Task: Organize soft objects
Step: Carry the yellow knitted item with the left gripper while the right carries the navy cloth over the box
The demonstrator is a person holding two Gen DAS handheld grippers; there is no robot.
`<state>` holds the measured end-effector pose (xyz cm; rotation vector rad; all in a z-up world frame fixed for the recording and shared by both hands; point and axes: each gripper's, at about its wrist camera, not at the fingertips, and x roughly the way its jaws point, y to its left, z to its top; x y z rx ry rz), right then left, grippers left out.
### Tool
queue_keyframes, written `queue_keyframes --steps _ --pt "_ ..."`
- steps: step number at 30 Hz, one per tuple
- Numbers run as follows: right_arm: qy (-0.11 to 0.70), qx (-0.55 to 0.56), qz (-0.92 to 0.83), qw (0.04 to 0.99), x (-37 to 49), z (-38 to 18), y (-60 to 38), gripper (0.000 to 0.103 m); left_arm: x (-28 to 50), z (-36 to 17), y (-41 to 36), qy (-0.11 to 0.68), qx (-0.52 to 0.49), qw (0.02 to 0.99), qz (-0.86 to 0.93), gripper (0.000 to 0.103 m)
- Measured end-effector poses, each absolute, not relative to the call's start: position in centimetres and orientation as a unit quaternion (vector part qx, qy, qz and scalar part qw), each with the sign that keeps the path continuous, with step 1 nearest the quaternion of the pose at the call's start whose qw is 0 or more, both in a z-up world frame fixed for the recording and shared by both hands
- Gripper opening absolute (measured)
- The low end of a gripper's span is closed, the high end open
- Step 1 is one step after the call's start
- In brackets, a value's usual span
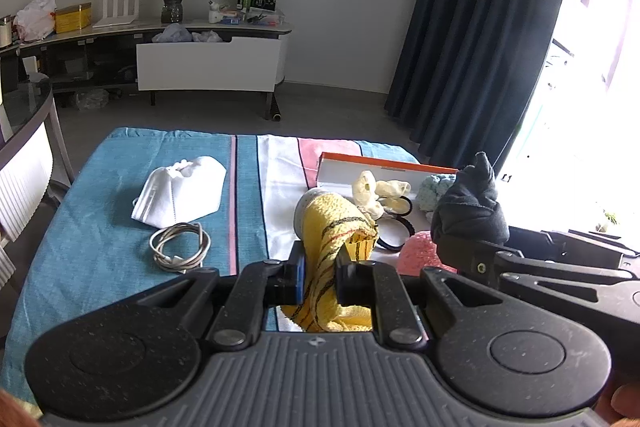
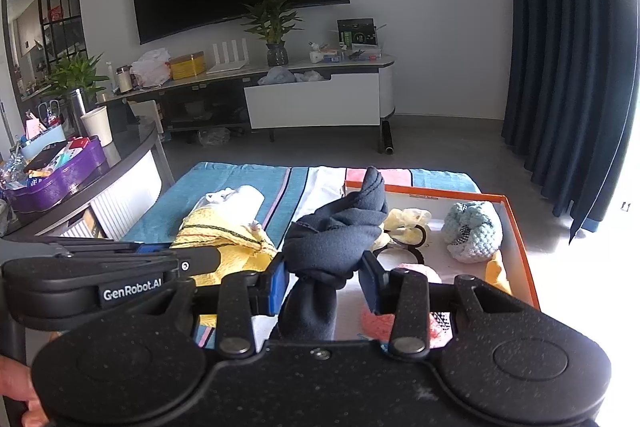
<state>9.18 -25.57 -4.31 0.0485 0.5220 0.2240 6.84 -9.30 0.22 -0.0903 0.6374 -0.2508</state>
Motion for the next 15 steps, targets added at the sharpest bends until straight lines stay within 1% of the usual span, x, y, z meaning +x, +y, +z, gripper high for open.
queue_keyframes --steps 15 --pt "0.258 0.033 0.078 0.963 9.2 -4.5 -28.1 0.047 7.7 0.1 -11.5 0.314 -0.036 0.937 -0.149 0.016"
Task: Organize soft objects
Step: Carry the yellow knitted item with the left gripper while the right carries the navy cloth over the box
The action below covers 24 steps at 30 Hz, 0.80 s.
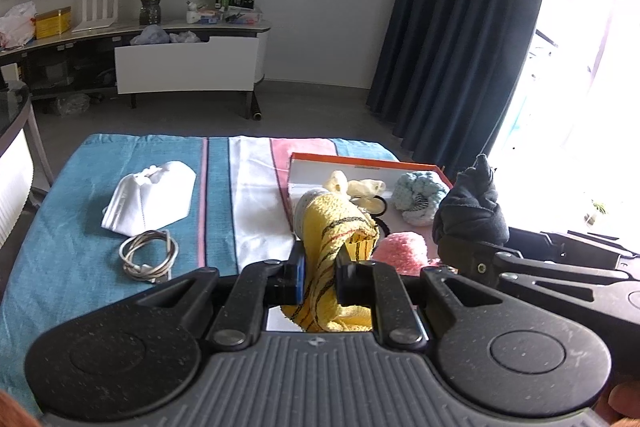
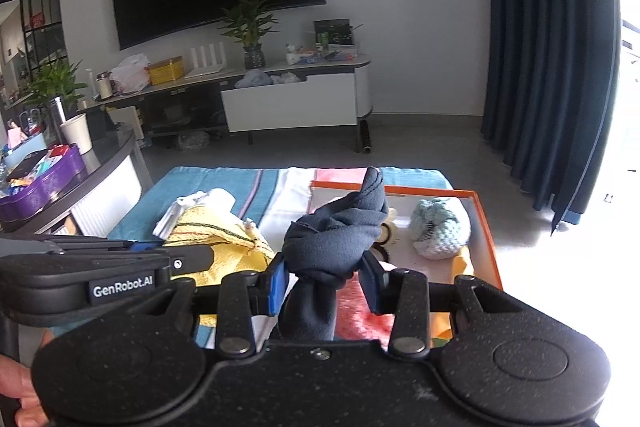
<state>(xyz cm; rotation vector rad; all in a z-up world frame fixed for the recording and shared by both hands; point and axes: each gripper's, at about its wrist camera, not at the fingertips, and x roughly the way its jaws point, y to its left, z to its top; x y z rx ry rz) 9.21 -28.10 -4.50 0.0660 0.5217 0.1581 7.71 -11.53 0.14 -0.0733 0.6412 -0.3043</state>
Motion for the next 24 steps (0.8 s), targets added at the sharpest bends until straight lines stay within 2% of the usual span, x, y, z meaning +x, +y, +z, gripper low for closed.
queue_keyframes --steps 24 --pt "0.254 0.045 0.034 0.966 9.7 -4.6 -32.0 0.047 9.7 0.4 -15.4 0.308 -0.025 0.933 -0.185 0.016"
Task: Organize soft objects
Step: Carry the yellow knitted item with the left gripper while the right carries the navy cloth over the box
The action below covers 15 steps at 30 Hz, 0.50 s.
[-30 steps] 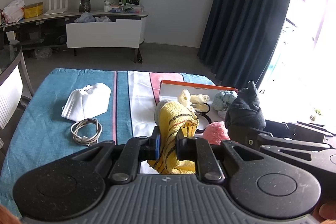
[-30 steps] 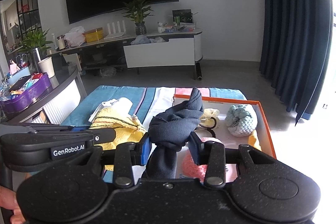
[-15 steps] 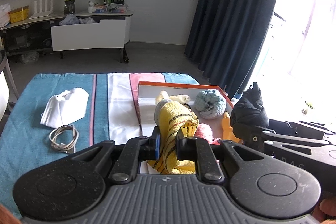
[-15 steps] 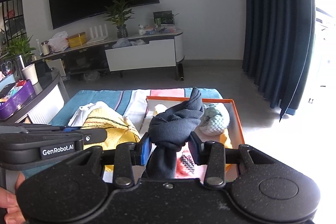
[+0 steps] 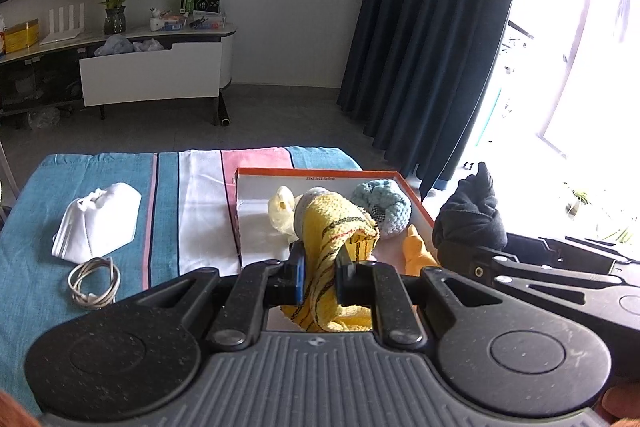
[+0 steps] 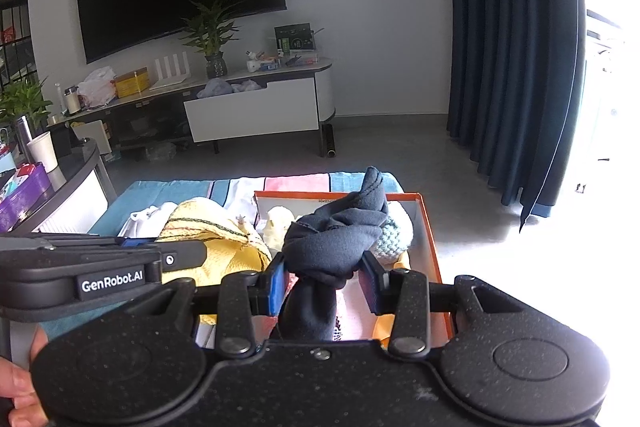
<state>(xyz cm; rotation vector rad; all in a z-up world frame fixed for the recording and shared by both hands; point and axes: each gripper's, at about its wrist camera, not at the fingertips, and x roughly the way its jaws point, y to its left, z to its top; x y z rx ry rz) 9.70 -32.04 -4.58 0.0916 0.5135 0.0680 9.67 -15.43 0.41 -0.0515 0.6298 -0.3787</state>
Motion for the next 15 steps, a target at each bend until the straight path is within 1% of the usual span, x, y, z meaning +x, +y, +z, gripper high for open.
queue_keyframes --steps 15 --pt "0.257 0.046 0.032 0.965 11.1 -4.7 -32.7 0.047 11.3 0.5 -16.5 0.312 -0.019 0.931 -0.187 0.016"
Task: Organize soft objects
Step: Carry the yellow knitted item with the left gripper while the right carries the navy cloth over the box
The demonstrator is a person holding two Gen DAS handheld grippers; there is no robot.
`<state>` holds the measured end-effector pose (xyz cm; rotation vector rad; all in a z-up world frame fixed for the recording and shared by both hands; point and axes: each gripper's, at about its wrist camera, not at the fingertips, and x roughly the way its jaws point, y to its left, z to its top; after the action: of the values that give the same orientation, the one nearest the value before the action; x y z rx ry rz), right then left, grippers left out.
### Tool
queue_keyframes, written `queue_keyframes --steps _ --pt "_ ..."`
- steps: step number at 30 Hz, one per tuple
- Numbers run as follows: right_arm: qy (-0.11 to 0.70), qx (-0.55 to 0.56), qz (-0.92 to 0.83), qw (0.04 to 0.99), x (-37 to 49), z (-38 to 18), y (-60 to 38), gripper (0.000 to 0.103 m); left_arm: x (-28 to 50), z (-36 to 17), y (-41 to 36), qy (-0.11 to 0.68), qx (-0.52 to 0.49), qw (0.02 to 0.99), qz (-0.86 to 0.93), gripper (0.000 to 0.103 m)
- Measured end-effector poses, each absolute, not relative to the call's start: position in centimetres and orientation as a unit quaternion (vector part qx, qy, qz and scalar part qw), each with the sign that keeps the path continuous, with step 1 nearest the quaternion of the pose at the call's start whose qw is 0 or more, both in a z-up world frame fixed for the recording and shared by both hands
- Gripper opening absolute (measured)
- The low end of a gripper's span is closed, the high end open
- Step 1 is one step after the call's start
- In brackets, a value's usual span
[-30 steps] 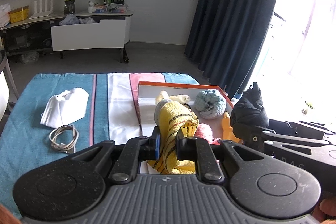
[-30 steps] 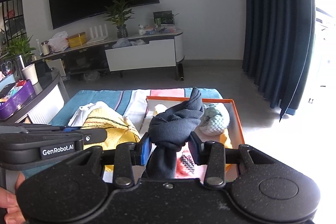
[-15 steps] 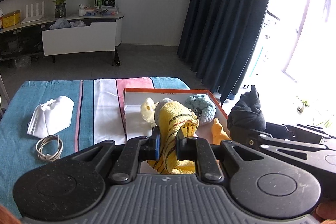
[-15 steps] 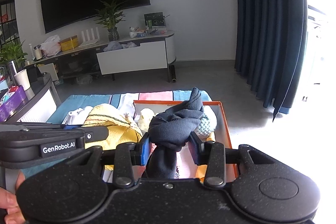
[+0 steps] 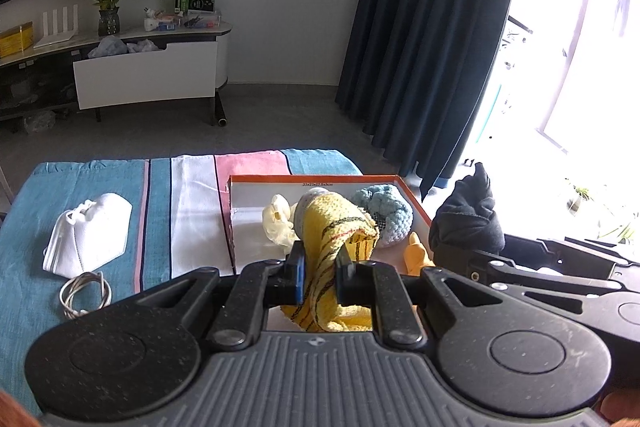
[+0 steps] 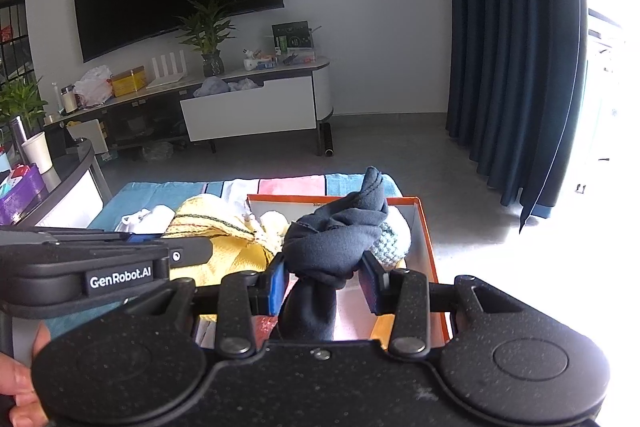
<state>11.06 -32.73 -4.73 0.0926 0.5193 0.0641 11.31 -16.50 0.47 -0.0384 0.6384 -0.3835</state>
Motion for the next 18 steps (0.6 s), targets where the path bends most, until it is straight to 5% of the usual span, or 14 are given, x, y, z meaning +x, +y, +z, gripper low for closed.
queue_keyframes --steps 18 --pt "0.267 0.048 0.020 0.962 13.0 -5.7 -32.8 0.047 13.7 0.1 -17.6 0.320 -0.016 0.926 -0.198 0.016"
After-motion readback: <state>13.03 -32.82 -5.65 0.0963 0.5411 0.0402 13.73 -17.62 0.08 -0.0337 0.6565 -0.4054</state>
